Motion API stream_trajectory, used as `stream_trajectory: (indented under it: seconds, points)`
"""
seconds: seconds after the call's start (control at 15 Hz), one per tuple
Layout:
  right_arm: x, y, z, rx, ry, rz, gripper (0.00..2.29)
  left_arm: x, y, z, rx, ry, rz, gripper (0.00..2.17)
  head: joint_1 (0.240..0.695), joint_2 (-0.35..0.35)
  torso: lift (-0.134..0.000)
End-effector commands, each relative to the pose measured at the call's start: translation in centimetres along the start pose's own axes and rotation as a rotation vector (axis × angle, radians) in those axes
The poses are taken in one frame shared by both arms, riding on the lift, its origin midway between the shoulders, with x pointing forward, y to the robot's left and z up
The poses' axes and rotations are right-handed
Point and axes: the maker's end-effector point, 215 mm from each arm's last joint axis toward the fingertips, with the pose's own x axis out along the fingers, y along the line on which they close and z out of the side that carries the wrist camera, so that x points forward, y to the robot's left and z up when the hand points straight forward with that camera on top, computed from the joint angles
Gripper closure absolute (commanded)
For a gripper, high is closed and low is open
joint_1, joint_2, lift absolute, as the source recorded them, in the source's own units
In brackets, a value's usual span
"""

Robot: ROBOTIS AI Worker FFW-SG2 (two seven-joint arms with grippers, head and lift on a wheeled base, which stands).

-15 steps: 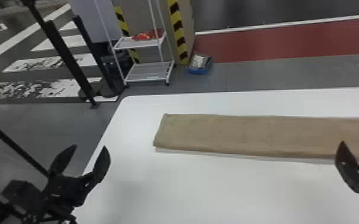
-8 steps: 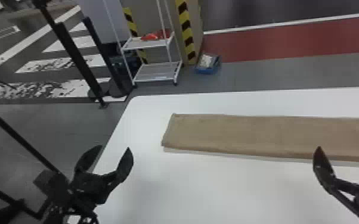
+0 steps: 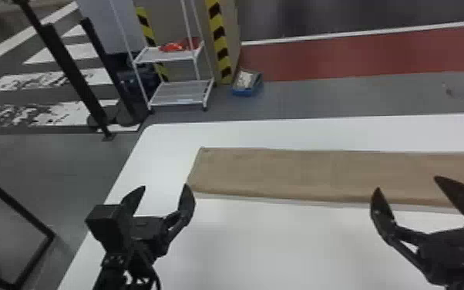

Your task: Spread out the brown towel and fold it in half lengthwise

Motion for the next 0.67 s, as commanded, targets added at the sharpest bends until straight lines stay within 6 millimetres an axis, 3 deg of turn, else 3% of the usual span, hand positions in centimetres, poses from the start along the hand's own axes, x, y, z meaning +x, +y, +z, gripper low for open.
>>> stream_trajectory:
  seconds: [0.0, 0.27, 0.4, 0.6]
  points:
    - [-0.1, -0.5, 0.0, 0.003, 0.0, -0.007, 0.08, 0.0, -1.5, 0.1, 0.006, 0.004, -0.018, 0.06, 0.695, 0.234, -0.125]
    - [-0.1, -0.5, -0.2, 0.006, 0.01, -0.004, 0.08, 0.3, -1.3, 1.2, -0.01, -0.025, 0.003, 0.06, 0.695, 0.206, -0.125]
    - [-0.1, -0.6, 0.1, 0.027, 0.0, 0.006, 0.08, -0.1, -0.6, 5.7, -0.008, -0.208, 0.012, 0.06, 0.695, 0.207, -0.125]
    - [-0.3, -1.1, 0.1, 0.022, 0.004, -0.003, 0.08, 0.0, 1.4, 5.8, 0.0, -0.215, 0.043, 0.06, 0.695, 0.214, -0.125]
